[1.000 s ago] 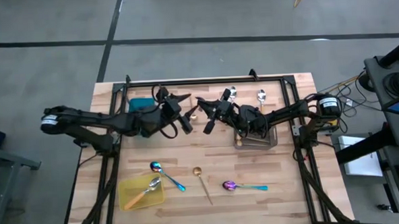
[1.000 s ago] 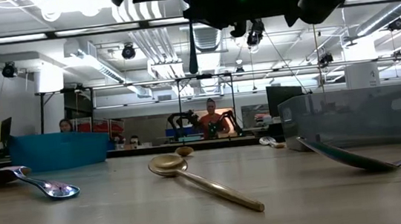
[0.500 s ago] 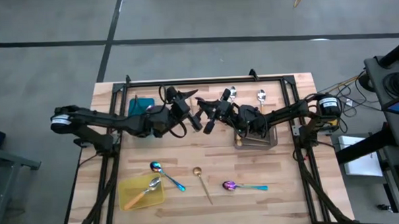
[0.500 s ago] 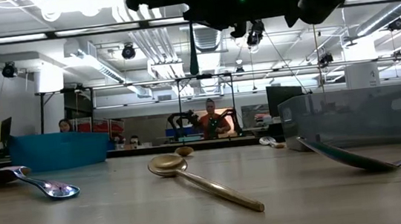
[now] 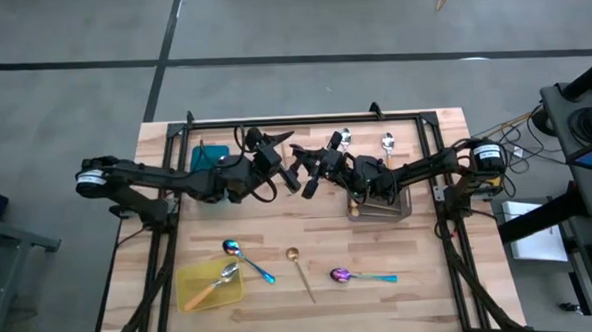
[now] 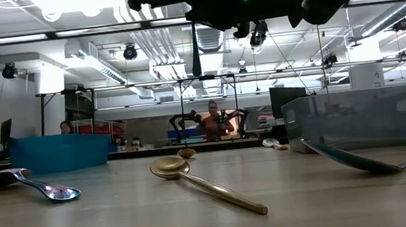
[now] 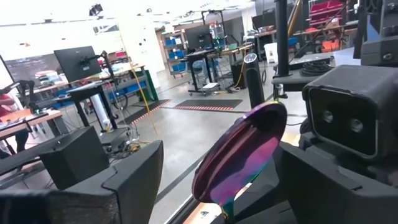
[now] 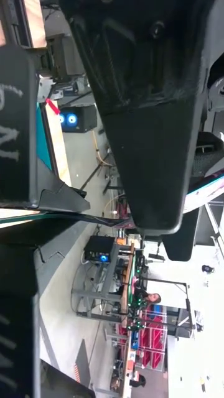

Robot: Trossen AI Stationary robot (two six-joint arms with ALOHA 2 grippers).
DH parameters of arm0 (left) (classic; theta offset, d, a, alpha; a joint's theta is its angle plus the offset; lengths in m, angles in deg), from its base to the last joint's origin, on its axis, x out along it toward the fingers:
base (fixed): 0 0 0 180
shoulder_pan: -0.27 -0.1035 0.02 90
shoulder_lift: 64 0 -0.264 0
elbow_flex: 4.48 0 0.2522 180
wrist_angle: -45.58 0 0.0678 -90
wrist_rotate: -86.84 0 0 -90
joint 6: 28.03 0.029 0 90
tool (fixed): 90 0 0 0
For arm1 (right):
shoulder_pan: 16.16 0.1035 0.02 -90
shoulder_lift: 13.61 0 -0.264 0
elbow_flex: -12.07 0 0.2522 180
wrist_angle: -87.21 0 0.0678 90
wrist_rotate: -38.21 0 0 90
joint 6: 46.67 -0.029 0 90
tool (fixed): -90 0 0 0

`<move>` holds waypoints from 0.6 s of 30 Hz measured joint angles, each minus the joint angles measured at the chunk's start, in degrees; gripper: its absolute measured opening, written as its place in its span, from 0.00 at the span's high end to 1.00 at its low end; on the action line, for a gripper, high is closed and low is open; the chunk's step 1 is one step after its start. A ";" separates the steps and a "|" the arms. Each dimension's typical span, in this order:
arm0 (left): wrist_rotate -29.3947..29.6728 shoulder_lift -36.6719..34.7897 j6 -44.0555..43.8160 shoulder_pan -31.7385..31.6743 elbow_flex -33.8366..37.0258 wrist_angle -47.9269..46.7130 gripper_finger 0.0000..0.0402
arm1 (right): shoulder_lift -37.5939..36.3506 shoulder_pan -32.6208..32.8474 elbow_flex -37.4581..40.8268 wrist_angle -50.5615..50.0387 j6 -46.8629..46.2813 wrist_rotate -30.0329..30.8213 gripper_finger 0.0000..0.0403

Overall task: Sort silverware by color (type)
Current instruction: Put the blue spoon into the blue bin

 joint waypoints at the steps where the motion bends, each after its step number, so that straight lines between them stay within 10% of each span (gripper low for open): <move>1: 0.00 0.00 -0.01 -0.02 0.00 -0.01 0.30 | 0.00 0.00 0.00 0.00 0.00 0.00 0.98; 18: -0.26 0.00 -0.28 0.00 0.00 -0.61 0.56 | 0.00 0.00 0.00 -0.07 1.18 0.13 0.98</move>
